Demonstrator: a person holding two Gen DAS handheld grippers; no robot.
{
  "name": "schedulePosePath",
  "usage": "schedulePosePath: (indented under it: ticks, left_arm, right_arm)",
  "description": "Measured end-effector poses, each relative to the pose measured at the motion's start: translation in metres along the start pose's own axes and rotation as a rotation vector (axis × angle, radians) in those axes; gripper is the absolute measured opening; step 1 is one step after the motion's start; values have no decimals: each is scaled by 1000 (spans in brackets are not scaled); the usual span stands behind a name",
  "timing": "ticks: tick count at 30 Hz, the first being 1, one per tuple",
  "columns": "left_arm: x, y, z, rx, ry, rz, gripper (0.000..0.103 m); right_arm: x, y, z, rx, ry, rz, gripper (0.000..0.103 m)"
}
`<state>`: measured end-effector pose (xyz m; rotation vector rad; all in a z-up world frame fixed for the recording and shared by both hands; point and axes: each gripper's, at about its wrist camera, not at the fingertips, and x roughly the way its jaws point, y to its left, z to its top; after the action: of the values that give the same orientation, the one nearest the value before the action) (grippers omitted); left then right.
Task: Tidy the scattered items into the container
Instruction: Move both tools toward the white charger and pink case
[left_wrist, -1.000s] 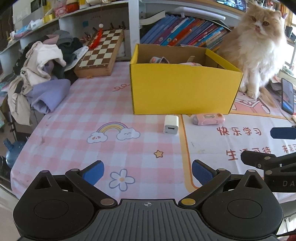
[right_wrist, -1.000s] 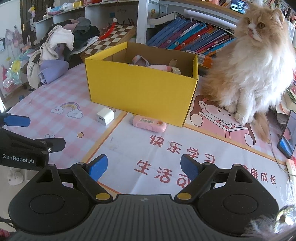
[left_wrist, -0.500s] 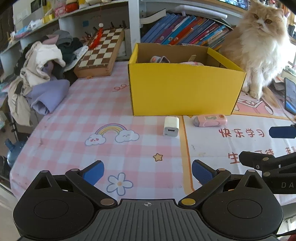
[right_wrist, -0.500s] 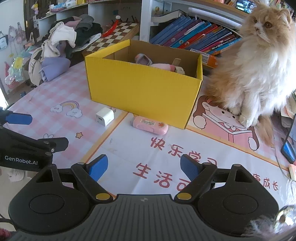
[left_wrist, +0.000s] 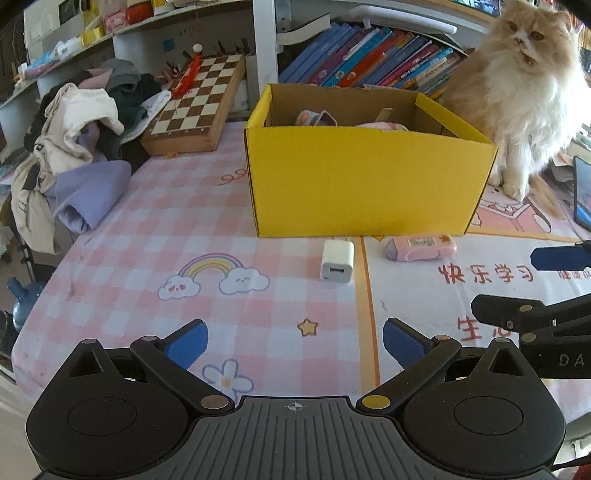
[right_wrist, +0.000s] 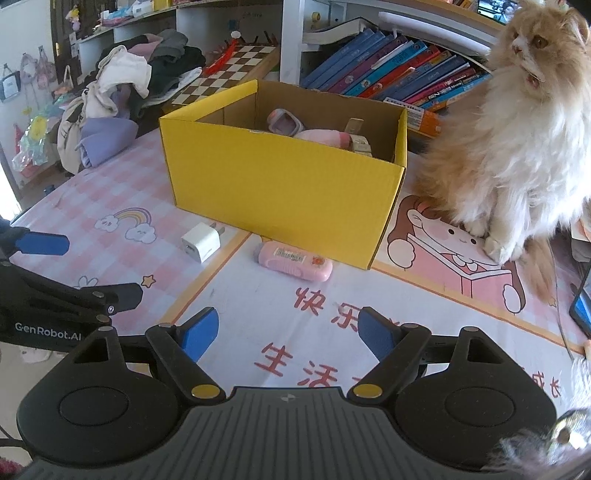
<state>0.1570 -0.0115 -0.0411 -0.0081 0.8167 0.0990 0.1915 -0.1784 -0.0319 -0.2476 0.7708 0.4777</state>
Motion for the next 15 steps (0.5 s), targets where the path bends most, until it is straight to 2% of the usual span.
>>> schedulePosePath:
  ticks: [15]
  left_arm:
    - [18, -8, 16, 25, -8, -8, 100]
  right_arm:
    - [22, -20, 17, 12, 18, 31, 81]
